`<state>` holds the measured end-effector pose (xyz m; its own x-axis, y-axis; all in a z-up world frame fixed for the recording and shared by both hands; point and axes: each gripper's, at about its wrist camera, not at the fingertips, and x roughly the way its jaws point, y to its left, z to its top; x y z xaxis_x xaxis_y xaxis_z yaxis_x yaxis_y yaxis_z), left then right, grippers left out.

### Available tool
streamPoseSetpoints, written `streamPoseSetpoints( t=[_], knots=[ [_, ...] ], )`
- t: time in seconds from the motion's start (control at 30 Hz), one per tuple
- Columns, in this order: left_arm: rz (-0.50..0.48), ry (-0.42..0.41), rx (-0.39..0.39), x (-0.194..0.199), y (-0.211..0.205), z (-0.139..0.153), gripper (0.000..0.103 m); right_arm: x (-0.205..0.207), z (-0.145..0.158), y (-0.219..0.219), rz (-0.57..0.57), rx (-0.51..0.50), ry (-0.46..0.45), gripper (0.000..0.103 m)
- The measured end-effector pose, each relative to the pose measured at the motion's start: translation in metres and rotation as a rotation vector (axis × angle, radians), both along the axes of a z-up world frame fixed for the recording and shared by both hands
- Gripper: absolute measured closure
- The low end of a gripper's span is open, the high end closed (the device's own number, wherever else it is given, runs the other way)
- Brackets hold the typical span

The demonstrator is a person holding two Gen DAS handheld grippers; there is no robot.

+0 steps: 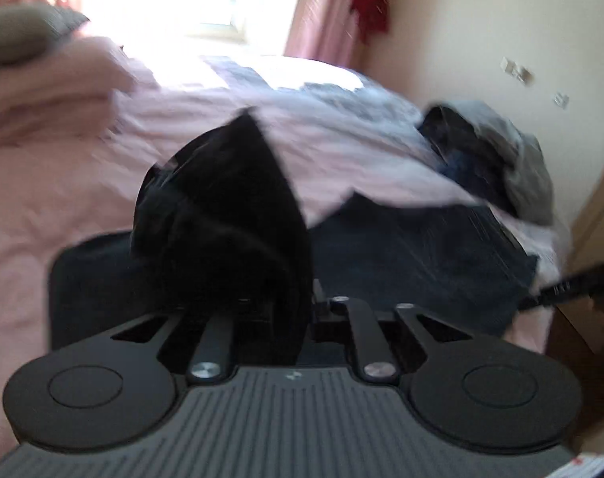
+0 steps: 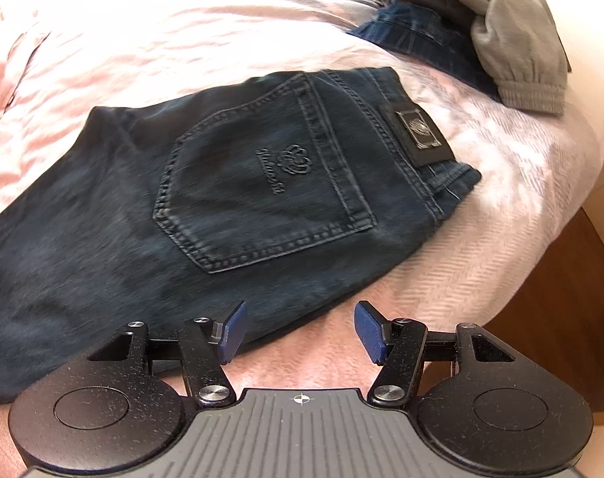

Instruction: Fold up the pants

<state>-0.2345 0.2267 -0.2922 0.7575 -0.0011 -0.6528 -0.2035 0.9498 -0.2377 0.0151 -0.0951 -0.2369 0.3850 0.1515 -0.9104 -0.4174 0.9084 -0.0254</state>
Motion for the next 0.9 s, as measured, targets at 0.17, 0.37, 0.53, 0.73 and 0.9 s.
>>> streamPoseSetpoints(
  t=[0.17,0.37,0.53,0.73,0.9],
  knots=[
    [-0.067,0.201,0.031,0.001,-0.033,-0.055,0.082,0.000,-0.002,-0.013,-0.013,0.072,0.023,0.046],
    [0.124,0.186,-0.028,-0.039,0.011,-0.010,0.081,-0.013,-0.005,0.005,0.075,0.419,0.139,0.047],
    [0.315,0.198,-0.068,-0.064,0.057,-0.006,0.081,-0.026,-0.038,0.042,0.060,0.712,0.437,0.047],
    [0.416,0.188,-0.168,-0.090,0.077,-0.015,0.081,-0.043,-0.078,0.070,-0.055,0.703,0.551,0.047],
    [0.397,0.199,-0.157,-0.092,0.076,-0.021,0.081,-0.045,-0.078,0.079,-0.084,0.751,0.491,0.048]
  ],
)
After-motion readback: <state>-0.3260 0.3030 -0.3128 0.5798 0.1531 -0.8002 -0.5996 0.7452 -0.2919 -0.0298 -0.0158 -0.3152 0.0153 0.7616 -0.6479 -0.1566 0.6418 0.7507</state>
